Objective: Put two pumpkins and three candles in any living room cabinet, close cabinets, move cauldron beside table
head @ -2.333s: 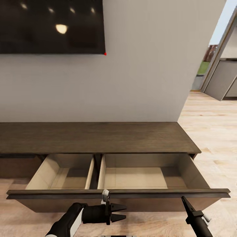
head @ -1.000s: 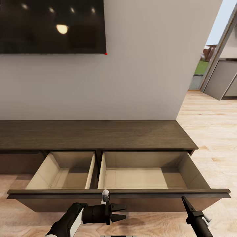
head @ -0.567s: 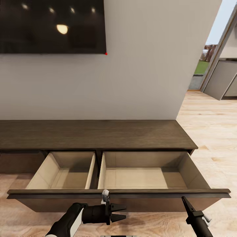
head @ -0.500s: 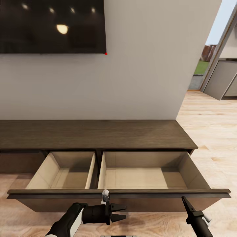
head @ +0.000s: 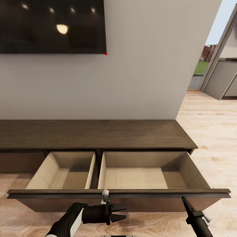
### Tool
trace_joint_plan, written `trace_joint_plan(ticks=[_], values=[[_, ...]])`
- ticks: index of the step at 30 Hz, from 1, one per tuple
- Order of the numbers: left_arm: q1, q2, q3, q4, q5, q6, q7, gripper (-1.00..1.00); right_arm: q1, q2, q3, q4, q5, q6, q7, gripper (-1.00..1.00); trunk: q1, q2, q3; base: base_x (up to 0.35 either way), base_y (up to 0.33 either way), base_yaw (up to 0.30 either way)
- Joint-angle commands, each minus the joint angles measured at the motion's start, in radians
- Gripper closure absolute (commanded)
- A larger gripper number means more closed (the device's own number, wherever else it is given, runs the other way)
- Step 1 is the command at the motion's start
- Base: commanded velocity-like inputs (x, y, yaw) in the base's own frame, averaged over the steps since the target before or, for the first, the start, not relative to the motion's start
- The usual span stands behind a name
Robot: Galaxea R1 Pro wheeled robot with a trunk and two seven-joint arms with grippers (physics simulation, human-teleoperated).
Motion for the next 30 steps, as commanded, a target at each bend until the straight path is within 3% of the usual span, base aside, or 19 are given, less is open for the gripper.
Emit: trace_joint_plan(ticks=[1,6,7,22,30], values=[[0.000,0.001,-0.003,0.000,0.005,0.010,-0.001,-1.00,0.000,-0.001,-0.006,0.003,-0.017,0.009,-0.006,1.00,0.000,0.000,-0.001,-0.080,0.000,0.000],[0.000,0.001,-0.003,-0.001,0.005,0.010,-0.001,-1.00,0.000,-0.001,-0.006,0.005,-0.017,0.009,-0.006,1.00,0.000,0.000,-0.001,-0.033,0.000,0.000],[0.000,0.001,-0.003,-0.001,0.005,0.010,-0.001,-1.00,0.000,-0.001,-0.006,0.005,-0.017,0.009,-0.006,-1.00,0.000,0.000,-0.001,-0.008,0.000,0.000],[0.000,0.002,-0.003,-0.001,0.005,0.010,-0.001,-1.00,0.000,-0.001,-0.006,0.005,-0.017,0.010,-0.008,-1.00,0.000,0.000,-0.001,-0.004,0.000,0.000],[0.000,0.002,-0.003,-0.002,0.005,0.010,-0.001,-1.00,0.000,-0.001,-0.006,0.005,-0.017,0.010,-0.008,-1.00,0.000,0.000,-0.001,-0.161,0.000,0.000]])
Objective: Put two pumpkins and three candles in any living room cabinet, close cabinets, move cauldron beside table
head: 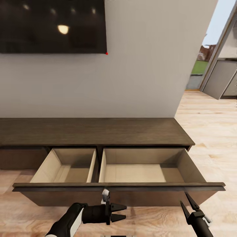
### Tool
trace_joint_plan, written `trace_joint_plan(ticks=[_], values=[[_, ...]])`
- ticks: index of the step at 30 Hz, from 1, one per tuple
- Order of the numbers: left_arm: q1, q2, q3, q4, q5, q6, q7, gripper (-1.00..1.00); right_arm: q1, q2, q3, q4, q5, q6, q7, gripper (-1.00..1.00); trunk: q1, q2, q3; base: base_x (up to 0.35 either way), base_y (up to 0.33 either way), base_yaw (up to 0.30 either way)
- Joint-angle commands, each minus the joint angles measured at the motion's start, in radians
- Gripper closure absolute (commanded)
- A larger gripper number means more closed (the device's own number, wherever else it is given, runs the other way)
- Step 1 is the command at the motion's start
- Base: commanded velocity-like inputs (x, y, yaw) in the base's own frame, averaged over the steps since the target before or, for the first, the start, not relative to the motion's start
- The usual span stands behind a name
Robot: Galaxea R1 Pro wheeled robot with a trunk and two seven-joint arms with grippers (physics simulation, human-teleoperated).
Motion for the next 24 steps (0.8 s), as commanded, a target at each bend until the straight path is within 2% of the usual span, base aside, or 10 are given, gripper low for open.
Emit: trace_joint_plan(ticks=[1,13,21,24], values=[[0.000,0.001,-0.003,0.000,0.005,0.010,-0.001,-1.00,0.000,0.000,0.000,0.000,-0.008,0.009,0.001,-1.00,-0.001,0.000,-0.001,-0.199,0.000,0.000],[0.000,0.001,-0.004,0.000,0.005,0.010,0.000,-1.00,0.000,-0.003,0.002,0.000,-0.004,0.010,0.000,-1.00,-0.001,0.000,-0.001,-0.196,0.000,0.000],[0.000,0.001,-0.004,0.000,0.004,0.010,-0.001,-1.00,0.000,-0.004,0.014,0.000,0.131,0.043,-0.005,-1.00,-0.001,0.000,-0.001,-0.167,-0.007,0.000],[0.000,0.003,-0.003,0.000,0.004,0.010,-0.002,-1.00,0.000,-0.010,0.013,0.000,0.152,0.069,-0.004,-1.00,-0.001,0.000,-0.001,-0.036,-0.006,0.000]])
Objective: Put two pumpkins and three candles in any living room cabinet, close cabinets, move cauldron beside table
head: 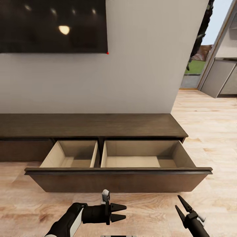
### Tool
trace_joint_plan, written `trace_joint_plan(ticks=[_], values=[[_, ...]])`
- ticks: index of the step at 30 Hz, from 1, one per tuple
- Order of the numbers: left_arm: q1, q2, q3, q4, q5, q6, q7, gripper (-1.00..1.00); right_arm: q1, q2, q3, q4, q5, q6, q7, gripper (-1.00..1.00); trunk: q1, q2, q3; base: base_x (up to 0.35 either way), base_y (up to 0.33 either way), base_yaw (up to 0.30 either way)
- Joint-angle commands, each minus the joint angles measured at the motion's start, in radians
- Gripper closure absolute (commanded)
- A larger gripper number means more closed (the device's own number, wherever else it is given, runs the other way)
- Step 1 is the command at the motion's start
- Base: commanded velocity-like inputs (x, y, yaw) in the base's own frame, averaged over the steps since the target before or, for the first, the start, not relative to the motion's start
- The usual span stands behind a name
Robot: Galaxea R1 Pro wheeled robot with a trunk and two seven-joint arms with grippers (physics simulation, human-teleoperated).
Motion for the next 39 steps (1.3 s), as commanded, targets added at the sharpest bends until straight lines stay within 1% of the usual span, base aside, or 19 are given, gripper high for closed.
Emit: trace_joint_plan(ticks=[1,2,4,6,9,11,14,20,22,24,25,26,28,34,39], values=[[0.000,0.001,-0.003,0.000,0.005,0.010,-0.001,-1.00,0.000,-0.001,-0.001,0.000,-0.004,0.018,0.002,-1.00,0.000,0.000,-0.001,-0.017,-0.003,0.000],[0.000,0.001,-0.003,0.000,0.005,0.011,-0.002,-1.00,0.000,-0.003,-0.001,0.000,0.001,0.045,0.004,-1.00,0.000,0.000,-0.001,-0.009,-0.001,0.000],[0.000,0.002,-0.003,-0.003,0.006,0.012,-0.003,-1.00,0.000,-0.006,-0.001,0.002,0.004,0.065,0.008,-1.00,0.000,0.000,-0.001,-0.005,-0.001,0.000],[0.000,0.003,-0.003,-0.005,0.006,0.014,-0.003,-1.00,0.000,-0.006,-0.002,0.007,0.005,0.073,0.011,-1.00,-0.001,0.000,0.003,-0.002,0.000,0.000],[0.000,0.002,-0.004,-0.006,0.002,0.021,0.002,-1.00,0.002,-0.007,-0.002,0.053,0.015,0.076,0.013,-1.00,-0.002,0.001,0.015,0.000,0.000,0.000],[0.000,0.002,-0.004,-0.005,0.001,0.025,0.006,-1.00,0.002,-0.006,-0.002,0.083,0.049,0.075,0.014,-1.00,-0.003,0.001,0.022,0.000,0.000,0.000],[0.000,0.000,-0.004,0.002,0.000,0.028,0.011,-1.00,0.002,-0.005,-0.002,0.103,0.116,0.075,0.017,-1.00,-0.004,0.002,0.034,0.000,0.000,0.000],[0.000,-0.003,-0.009,0.008,0.001,0.030,0.014,-1.00,0.002,-0.003,-0.001,0.134,0.169,0.071,0.010,-1.00,-0.007,0.003,0.057,0.000,0.000,0.000],[0.000,-0.004,-0.010,0.009,0.001,0.037,0.014,-1.00,0.003,-0.005,-0.002,0.149,0.202,0.064,0.007,-1.00,-0.008,0.004,0.065,0.000,0.000,0.000],[0.000,-0.004,-0.011,0.009,0.000,0.044,0.014,-1.00,0.003,-0.004,-0.002,0.165,0.219,0.043,0.007,-1.00,-0.009,0.004,0.073,0.000,0.000,0.000],[0.000,-0.003,-0.012,0.008,-0.002,0.051,0.014,-1.00,0.002,-0.003,-0.003,0.181,0.228,0.015,0.007,-1.00,-0.009,0.004,0.077,0.000,0.000,0.000],[0.000,-0.002,-0.013,0.008,-0.004,0.055,0.014,-1.00,0.002,-0.003,-0.003,0.190,0.233,-0.009,0.010,-1.00,-0.010,0.005,0.080,0.000,0.000,0.000],[0.000,-0.001,-0.019,0.007,-0.009,0.059,0.014,-1.00,0.002,-0.005,-0.003,0.198,0.237,-0.033,0.013,-1.00,-0.011,0.005,0.088,0.000,0.000,0.000],[0.000,-0.001,-0.030,0.008,-0.009,0.066,0.014,-1.00,0.002,-0.006,-0.003,0.202,0.239,-0.039,0.014,-1.00,-0.013,0.006,0.111,0.000,0.000,0.000],[0.000,-0.001,-0.031,0.008,-0.010,0.067,0.014,-1.00,0.002,-0.008,-0.006,0.232,0.237,-0.037,0.014,-1.00,-0.016,0.008,0.131,0.000,0.000,0.000]])
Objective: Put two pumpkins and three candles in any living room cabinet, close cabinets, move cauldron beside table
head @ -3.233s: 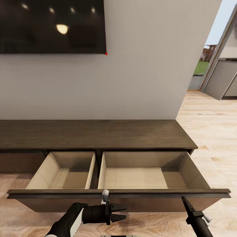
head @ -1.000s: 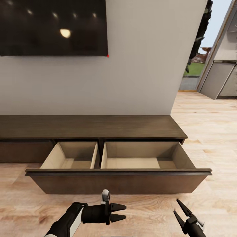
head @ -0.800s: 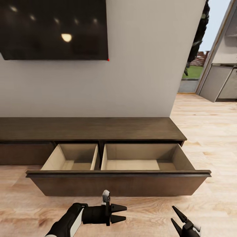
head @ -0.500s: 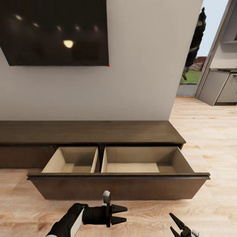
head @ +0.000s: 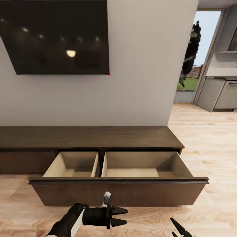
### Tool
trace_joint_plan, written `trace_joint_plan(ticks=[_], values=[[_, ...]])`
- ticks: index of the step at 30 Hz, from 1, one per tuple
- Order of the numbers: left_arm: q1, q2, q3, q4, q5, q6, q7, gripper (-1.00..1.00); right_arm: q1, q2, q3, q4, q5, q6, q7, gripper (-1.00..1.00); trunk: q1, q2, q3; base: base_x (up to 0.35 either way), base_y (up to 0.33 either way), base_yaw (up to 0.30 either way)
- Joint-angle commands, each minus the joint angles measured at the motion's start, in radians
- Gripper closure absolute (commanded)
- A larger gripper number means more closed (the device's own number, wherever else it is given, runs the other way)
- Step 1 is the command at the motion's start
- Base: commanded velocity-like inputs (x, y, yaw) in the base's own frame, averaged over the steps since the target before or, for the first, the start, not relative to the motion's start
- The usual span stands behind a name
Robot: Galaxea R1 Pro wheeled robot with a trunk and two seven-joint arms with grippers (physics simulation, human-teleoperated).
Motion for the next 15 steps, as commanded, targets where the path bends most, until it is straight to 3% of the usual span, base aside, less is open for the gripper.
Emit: trace_joint_plan(ticks=[1,15], values=[[0.000,0.000,-0.003,0.000,0.004,0.009,-0.001,-1.00,-0.001,-0.002,-0.002,0.008,-0.006,0.010,0.002,-1.00,-0.001,0.000,0.003,0.000,0.000,0.000],[0.000,0.001,-0.004,0.000,0.004,0.010,-0.001,-1.00,-0.001,-0.012,0.001,0.024,-0.002,0.007,-0.004,-1.00,-0.007,0.003,0.057,0.000,0.000,0.000]])
